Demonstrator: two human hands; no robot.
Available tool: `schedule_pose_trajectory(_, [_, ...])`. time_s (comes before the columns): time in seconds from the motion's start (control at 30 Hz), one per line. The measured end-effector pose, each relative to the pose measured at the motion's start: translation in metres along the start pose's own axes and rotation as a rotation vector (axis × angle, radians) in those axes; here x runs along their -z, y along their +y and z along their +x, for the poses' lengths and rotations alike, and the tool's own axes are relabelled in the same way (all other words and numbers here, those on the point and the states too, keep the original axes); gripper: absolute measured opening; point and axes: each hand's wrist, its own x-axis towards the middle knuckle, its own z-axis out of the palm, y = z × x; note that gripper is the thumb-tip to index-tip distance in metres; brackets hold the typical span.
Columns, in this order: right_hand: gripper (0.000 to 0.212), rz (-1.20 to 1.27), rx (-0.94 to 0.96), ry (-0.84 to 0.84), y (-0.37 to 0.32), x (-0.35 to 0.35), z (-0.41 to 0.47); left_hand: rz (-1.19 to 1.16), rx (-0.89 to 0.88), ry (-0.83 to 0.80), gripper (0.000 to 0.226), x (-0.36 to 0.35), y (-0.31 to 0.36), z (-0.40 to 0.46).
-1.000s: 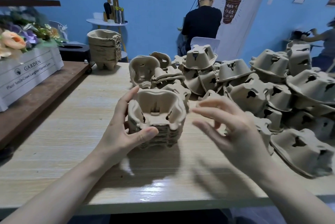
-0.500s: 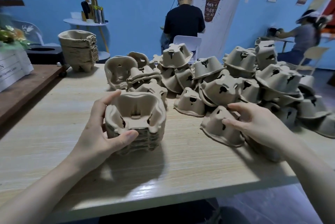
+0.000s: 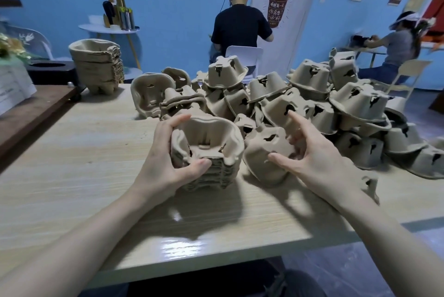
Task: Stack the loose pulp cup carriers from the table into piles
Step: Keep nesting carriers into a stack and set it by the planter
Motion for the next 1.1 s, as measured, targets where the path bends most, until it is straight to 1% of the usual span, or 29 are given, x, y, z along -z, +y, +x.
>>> schedule_pose_trajectory(0.13, [0.092, 0.051, 0.033, 0.075, -0.003, -0.001, -0.009, -0.004, -0.029, 0.008, 0.079, 0.002, -0.003, -0.004])
schedule_pose_trajectory(0.23, [0.093, 0.079, 0.062, 0.079, -0.005, -0.003, -0.018, -0.002, -0.059, -0.003, 0.081, 0.004, -0.003, -0.008])
schedule_pose_trajectory(0.33, [0.085, 0.144, 0.017, 0.069, -0.002, -0.001, -0.024, -0.028, -0.044, -0.013, 0.083, 0.004, -0.001, -0.009])
schedule_pose_trajectory(0.4, [0.074, 0.139, -0.004, 0.053, 0.002, 0.001, -0.026, -0.053, -0.018, -0.019, 0.085, 0.003, -0.001, -0.009])
schedule_pose_trajectory(0.53, [0.037, 0.147, 0.024, 0.047, 0.005, 0.005, -0.027, -0.06, -0.003, -0.041, 0.088, 0.003, -0.001, -0.009])
schedule_pose_trajectory(0.6, [0.03, 0.18, 0.034, 0.059, 0.006, 0.005, -0.026, -0.071, 0.0, -0.046, 0.089, 0.003, 0.0, -0.009])
schedule_pose_trajectory(0.73, [0.023, 0.258, 0.061, 0.07, 0.004, 0.003, -0.017, -0.072, -0.004, -0.045, 0.09, 0.003, 0.0, -0.008])
schedule_pose_trajectory(0.8, [0.026, 0.318, 0.066, 0.085, 0.002, 0.001, -0.014, -0.079, 0.001, -0.046, 0.091, 0.004, -0.001, -0.008])
schedule_pose_trajectory(0.9, [0.027, 0.38, 0.076, 0.153, 0.0, -0.001, -0.014, -0.079, -0.007, -0.053, 0.1, 0.005, -0.001, -0.009])
schedule_pose_trajectory(1.0, [0.025, 0.373, 0.093, 0.228, -0.002, -0.001, -0.016, -0.073, -0.006, -0.048, 0.099, 0.005, -0.002, -0.008])
schedule_pose_trajectory(1.1, [0.022, 0.329, 0.149, 0.304, -0.003, 0.0, -0.019, -0.078, -0.011, -0.049, 0.102, 0.006, -0.001, -0.007])
